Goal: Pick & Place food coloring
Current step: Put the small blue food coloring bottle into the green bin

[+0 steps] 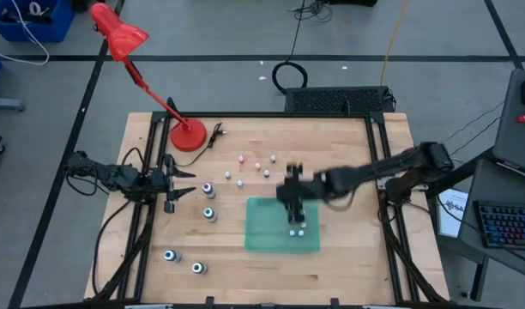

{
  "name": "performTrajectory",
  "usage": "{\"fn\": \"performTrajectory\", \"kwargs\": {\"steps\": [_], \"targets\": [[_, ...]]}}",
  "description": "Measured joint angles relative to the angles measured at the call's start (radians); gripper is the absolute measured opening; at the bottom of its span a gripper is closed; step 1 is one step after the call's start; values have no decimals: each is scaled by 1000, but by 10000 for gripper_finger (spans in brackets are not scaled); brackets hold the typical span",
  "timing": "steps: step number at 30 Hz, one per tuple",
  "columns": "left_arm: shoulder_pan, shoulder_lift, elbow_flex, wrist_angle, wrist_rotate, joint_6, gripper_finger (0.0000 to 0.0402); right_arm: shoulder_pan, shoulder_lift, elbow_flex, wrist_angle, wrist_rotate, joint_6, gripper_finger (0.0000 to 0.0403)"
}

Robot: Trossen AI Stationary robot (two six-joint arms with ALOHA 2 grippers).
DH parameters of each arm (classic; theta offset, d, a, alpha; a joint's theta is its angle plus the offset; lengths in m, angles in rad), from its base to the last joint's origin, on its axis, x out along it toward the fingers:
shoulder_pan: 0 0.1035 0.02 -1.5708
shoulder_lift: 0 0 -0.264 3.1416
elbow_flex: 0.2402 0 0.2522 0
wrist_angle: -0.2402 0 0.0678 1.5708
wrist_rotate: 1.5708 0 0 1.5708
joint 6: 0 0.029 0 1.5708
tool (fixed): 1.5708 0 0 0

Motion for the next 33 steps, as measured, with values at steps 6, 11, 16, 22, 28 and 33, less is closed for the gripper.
{"fn": "performTrajectory", "kwargs": {"steps": [6, 11, 16, 22, 28, 33], "targets": [[0, 0, 0, 0, 0, 0, 186, -259, 20, 0, 27, -75, -63, 185], [0, 0, 0, 0, 0, 0, 186, -409, 100, 0, 170, -193, -147, 186], [0, 0, 0, 0, 0, 0, 186, -472, 183, 0, 242, -288, -169, 187], [0, 0, 0, 0, 0, 0, 186, -491, 265, 1, 244, -288, -181, 183], [0, 0, 0, 0, 0, 0, 186, -489, 313, 2, 251, -289, -184, 184], [0, 0, 0, 0, 0, 0, 186, -490, 329, 2, 253, -291, -189, 179]]}}
